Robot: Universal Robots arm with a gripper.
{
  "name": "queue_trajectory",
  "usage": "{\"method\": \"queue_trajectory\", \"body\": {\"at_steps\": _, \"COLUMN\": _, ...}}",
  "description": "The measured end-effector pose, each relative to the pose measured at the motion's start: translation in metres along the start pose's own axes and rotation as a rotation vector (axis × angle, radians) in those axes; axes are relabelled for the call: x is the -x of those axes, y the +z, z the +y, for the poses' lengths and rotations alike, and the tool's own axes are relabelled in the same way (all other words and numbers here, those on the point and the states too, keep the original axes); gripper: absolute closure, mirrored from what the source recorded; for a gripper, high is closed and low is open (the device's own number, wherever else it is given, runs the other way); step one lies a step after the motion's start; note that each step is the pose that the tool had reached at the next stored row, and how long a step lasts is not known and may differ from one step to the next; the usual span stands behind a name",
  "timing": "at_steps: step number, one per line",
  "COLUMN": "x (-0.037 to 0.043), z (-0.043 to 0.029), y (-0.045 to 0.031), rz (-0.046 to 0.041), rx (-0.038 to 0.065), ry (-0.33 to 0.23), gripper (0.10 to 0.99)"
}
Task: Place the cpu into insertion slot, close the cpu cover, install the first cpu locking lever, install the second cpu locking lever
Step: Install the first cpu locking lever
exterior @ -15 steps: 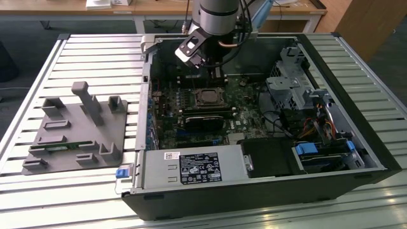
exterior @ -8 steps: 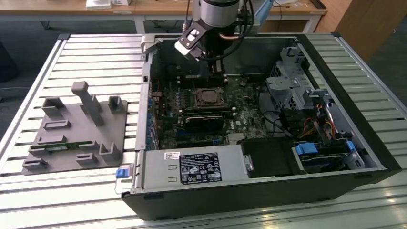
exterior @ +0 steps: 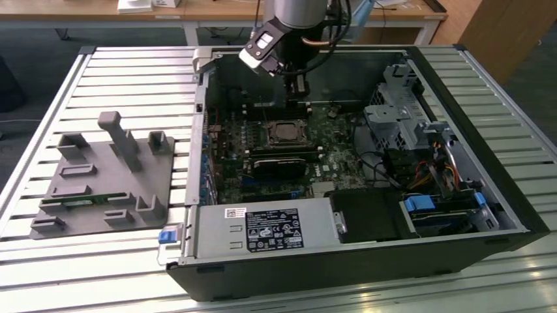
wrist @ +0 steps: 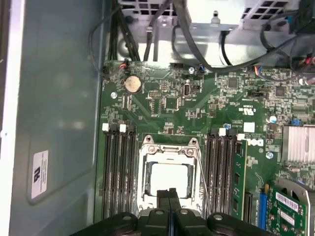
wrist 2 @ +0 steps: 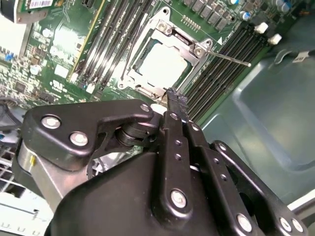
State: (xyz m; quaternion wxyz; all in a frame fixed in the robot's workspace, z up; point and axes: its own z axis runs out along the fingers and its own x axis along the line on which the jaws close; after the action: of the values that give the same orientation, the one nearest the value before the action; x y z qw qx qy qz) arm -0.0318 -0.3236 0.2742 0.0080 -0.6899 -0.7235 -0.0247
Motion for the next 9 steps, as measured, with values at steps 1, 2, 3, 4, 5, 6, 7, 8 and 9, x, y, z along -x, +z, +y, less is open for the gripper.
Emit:
{"method": "queue_trajectory", "body": {"at_steps": 1, "x": 0.0, "z": 0.0, "y": 0.0, "rz": 0.0001, "rx": -0.001, "ry": -0.018, "gripper": 0.98}}
{"method": "queue_trajectory", "body": {"at_steps": 2, "x": 0.0, "z": 0.0, "y": -0.0001, "rz": 0.0003, "rx": -0.002, "ry": -0.036, "gripper": 0.98}}
{"method": "queue_trajectory", "body": {"at_steps": 3, "x": 0.0, "z": 0.0, "y": -0.0001, "rz": 0.0005, "rx": -0.003, "ry": -0.054, "gripper": 0.98}}
{"method": "queue_trajectory", "body": {"at_steps": 4, "x": 0.0, "z": 0.0, "y": -0.0001, "rz": 0.0008, "rx": -0.003, "ry": -0.072, "gripper": 0.98}}
{"method": "queue_trajectory", "body": {"at_steps": 5, "x": 0.0, "z": 0.0, "y": -0.0001, "rz": 0.0012, "rx": -0.004, "ry": -0.089, "gripper": 0.98}}
{"method": "queue_trajectory", "body": {"at_steps": 6, "x": 0.0, "z": -0.0001, "y": -0.0001, "rz": 0.0015, "rx": -0.005, "ry": -0.105, "gripper": 0.98}}
{"method": "queue_trajectory", "body": {"at_steps": 7, "x": 0.0, "z": -0.0001, "y": -0.0001, "rz": 0.0019, "rx": -0.006, "ry": -0.119, "gripper": 0.98}}
{"method": "queue_trajectory", "body": {"at_steps": 8, "x": 0.0, "z": -0.0001, "y": -0.0001, "rz": 0.0022, "rx": -0.006, "ry": -0.132, "gripper": 0.98}}
{"method": "queue_trajectory", "body": {"at_steps": 9, "x": 0.0, "z": -0.0001, "y": -0.0001, "rz": 0.0024, "rx": -0.007, "ry": -0.144, "gripper": 0.98}}
